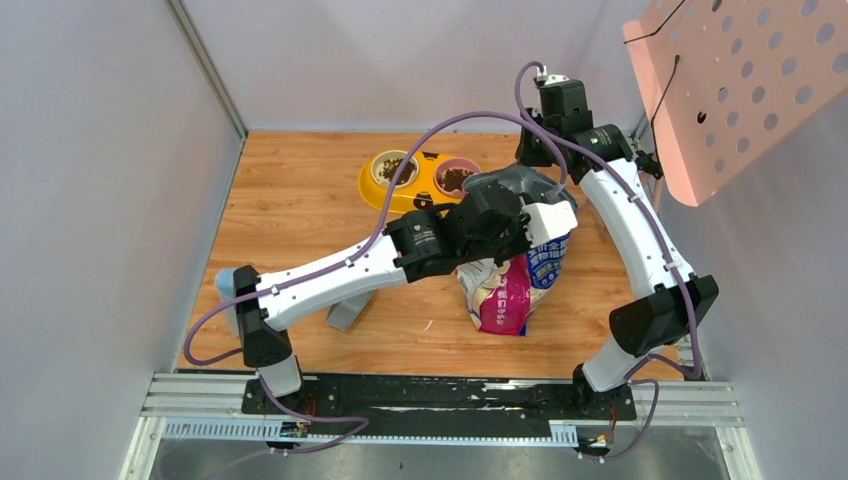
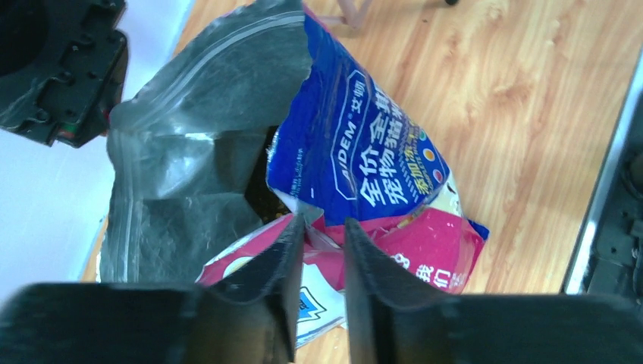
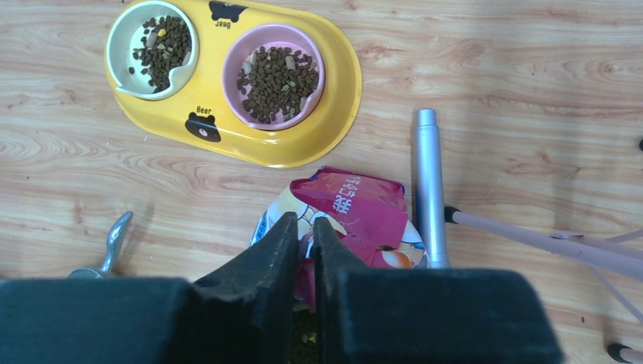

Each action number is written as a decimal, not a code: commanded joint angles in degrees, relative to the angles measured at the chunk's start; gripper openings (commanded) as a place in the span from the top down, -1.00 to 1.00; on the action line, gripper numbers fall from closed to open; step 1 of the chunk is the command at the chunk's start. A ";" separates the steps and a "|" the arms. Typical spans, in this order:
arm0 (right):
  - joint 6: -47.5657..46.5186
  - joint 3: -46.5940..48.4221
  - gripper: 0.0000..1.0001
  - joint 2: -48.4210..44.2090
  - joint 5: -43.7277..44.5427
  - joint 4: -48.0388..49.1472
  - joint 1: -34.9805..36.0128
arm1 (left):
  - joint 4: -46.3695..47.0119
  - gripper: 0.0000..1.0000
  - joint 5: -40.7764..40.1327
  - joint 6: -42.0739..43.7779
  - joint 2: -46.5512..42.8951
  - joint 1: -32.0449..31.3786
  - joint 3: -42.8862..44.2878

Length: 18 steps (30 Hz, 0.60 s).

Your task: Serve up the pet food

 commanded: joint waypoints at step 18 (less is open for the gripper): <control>6.06 -0.21 1.00 -4.66 -2.12 -5.22 -10.84 | -16.15 1.00 15.70 24.02 -11.74 22.62 6.24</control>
